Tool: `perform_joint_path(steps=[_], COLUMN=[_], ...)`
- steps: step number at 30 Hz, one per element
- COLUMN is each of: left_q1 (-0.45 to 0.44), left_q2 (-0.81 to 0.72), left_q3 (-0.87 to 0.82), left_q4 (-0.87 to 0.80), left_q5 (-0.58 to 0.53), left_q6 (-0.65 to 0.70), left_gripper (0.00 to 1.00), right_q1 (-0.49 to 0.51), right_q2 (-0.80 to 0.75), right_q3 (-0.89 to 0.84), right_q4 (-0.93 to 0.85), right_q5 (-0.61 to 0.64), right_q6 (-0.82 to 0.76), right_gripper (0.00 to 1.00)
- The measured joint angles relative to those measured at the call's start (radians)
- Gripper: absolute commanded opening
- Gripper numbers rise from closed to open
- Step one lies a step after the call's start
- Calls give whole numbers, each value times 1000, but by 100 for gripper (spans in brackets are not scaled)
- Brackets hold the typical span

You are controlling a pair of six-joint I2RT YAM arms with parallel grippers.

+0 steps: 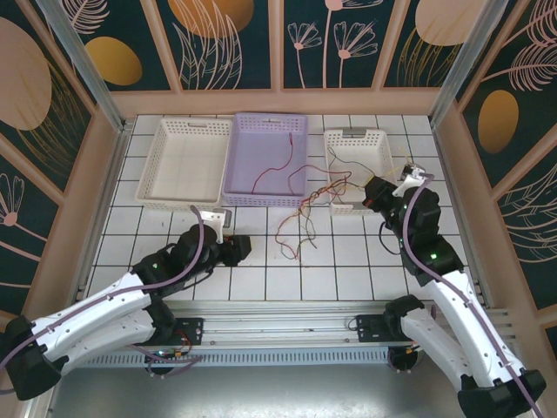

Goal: Untangle the cables

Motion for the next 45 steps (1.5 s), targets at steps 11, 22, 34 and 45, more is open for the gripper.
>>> perform_joint_path(steps=[11, 22, 34, 45], left_q1=[0, 0, 0, 0], left_q2=[79, 274, 277, 256], left_q3=[33, 108, 102, 62], left_q4=[166, 221, 279, 282], left_q5=[160, 288, 364, 367], left_q6=[63, 141, 173, 188], left_gripper=[69, 68, 30, 0], right_q1=[3, 47, 78, 80], right_q2=[-20, 1, 15, 16], right_q3=[-4, -4, -4, -2], right_q4=[171, 179, 186, 188], right_q5=[-319, -410, -411, -401], right_q6=[-15, -18, -18, -18], right_gripper=[0, 0, 0, 0])
